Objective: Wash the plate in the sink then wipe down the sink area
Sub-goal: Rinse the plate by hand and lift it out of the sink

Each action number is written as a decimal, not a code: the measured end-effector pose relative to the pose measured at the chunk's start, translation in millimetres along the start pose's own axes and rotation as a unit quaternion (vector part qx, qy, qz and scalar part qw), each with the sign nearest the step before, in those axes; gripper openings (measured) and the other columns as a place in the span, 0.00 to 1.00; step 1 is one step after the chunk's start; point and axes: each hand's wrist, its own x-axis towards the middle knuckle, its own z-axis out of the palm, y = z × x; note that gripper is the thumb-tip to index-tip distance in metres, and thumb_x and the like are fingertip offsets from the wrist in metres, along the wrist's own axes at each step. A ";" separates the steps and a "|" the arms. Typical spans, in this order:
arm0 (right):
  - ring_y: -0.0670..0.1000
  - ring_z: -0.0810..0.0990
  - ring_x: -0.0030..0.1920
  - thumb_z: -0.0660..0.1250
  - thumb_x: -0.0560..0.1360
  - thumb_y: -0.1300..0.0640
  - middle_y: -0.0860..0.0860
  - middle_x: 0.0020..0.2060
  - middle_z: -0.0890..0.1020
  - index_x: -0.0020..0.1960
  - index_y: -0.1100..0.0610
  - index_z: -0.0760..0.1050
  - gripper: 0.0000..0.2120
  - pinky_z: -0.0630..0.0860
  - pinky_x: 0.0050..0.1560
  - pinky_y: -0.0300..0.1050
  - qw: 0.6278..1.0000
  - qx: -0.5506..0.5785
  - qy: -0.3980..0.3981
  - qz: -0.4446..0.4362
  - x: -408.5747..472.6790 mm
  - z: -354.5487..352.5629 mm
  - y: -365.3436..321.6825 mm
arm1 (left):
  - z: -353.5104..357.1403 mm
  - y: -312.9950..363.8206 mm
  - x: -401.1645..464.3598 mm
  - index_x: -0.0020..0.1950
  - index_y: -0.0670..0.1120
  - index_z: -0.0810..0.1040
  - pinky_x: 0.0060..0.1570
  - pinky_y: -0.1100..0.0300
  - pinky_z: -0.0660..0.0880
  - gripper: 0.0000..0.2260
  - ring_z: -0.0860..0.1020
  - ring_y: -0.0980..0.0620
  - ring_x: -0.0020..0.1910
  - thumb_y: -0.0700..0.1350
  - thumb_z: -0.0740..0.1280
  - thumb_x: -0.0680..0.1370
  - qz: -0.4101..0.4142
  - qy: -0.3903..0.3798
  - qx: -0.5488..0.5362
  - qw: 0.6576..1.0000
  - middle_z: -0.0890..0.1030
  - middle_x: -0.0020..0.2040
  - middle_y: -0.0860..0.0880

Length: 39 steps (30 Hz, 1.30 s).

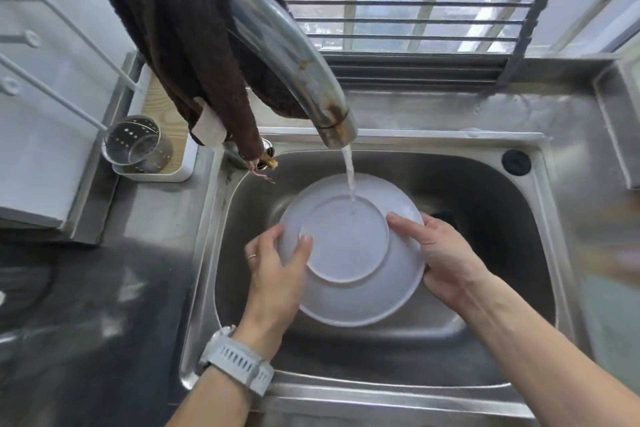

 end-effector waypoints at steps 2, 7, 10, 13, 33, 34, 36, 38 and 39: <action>0.58 0.87 0.48 0.74 0.72 0.56 0.59 0.53 0.86 0.61 0.59 0.81 0.19 0.84 0.45 0.51 0.999 0.007 -0.025 -0.043 -6.5 0.6 -2.7 | 2.4 -0.3 8.8 0.77 0.54 0.60 0.64 0.54 0.71 0.36 0.73 0.50 0.67 0.58 0.74 0.74 -0.083 0.012 -0.100 0.992 0.69 0.71 0.50; 0.56 0.85 0.50 0.73 0.72 0.55 0.57 0.54 0.86 0.64 0.57 0.80 0.20 0.84 0.52 0.53 0.994 0.071 -0.018 -0.081 -9.8 -10.9 -5.2 | 16.2 5.2 6.6 0.60 0.48 0.83 0.53 0.50 0.81 0.26 0.85 0.45 0.54 0.58 0.78 0.66 -0.080 -0.034 -0.293 0.952 0.87 0.53 0.47; 0.59 0.84 0.58 0.73 0.74 0.49 0.58 0.59 0.84 0.65 0.57 0.80 0.22 0.80 0.59 0.57 0.996 0.081 0.013 -0.048 -5.1 -17.6 0.3 | 28.8 16.7 0.1 0.52 0.46 0.86 0.46 0.49 0.83 0.16 0.86 0.44 0.48 0.54 0.76 0.70 -0.038 -0.022 -0.301 0.953 0.88 0.49 0.44; 0.58 0.83 0.59 0.69 0.77 0.45 0.57 0.58 0.85 0.65 0.55 0.80 0.20 0.77 0.63 0.57 0.996 0.082 0.031 -0.017 -5.0 -15.9 7.2 | 34.6 29.5 -6.9 0.44 0.41 0.83 0.40 0.43 0.82 0.15 0.84 0.45 0.40 0.54 0.74 0.75 0.041 -0.007 -0.229 0.972 0.86 0.41 0.40; 0.53 0.80 0.43 0.65 0.80 0.52 0.53 0.46 0.83 0.53 0.54 0.78 0.07 0.77 0.41 0.50 0.957 -0.219 0.156 -0.112 -23.1 -11.5 -6.7 | -5.3 5.6 -7.3 0.53 0.46 0.83 0.57 0.48 0.75 0.39 0.80 0.37 0.55 0.70 0.39 0.80 -0.008 -0.033 0.288 0.957 0.85 0.53 0.40; 0.50 0.79 0.43 0.65 0.81 0.52 0.50 0.45 0.82 0.53 0.53 0.77 0.06 0.76 0.41 0.47 0.958 -0.204 0.140 -0.147 -26.7 -16.2 -8.0 | -2.1 3.3 -6.3 0.50 0.43 0.83 0.54 0.49 0.77 0.44 0.82 0.37 0.52 0.73 0.38 0.77 -0.038 -0.050 0.252 0.966 0.85 0.49 0.39; 0.46 0.78 0.42 0.65 0.81 0.53 0.48 0.43 0.82 0.54 0.52 0.76 0.04 0.76 0.42 0.41 0.966 -0.166 0.076 -0.186 -30.1 -22.2 -9.3 | 5.7 2.1 -1.5 0.39 0.40 0.82 0.36 0.54 0.78 0.49 0.82 0.41 0.32 0.79 0.38 0.71 -0.138 -0.071 0.074 0.985 0.83 0.34 0.39; 0.47 0.76 0.45 0.65 0.79 0.50 0.50 0.45 0.80 0.55 0.50 0.75 0.06 0.73 0.47 0.44 0.967 -0.171 0.017 -0.188 -29.3 -25.4 -8.6 | 11.2 -1.6 7.2 0.44 0.37 0.81 0.25 0.60 0.74 0.47 0.78 0.44 0.24 0.76 0.40 0.75 -0.217 -0.080 -0.076 0.970 0.82 0.32 0.38; 0.48 0.75 0.47 0.64 0.80 0.50 0.51 0.47 0.80 0.55 0.49 0.75 0.06 0.71 0.50 0.48 0.966 -0.182 0.001 -0.182 -28.4 -27.0 -8.0 | 13.3 -3.6 12.3 0.49 0.37 0.81 0.24 0.60 0.74 0.42 0.79 0.43 0.25 0.72 0.43 0.79 -0.230 -0.072 -0.121 0.963 0.83 0.34 0.37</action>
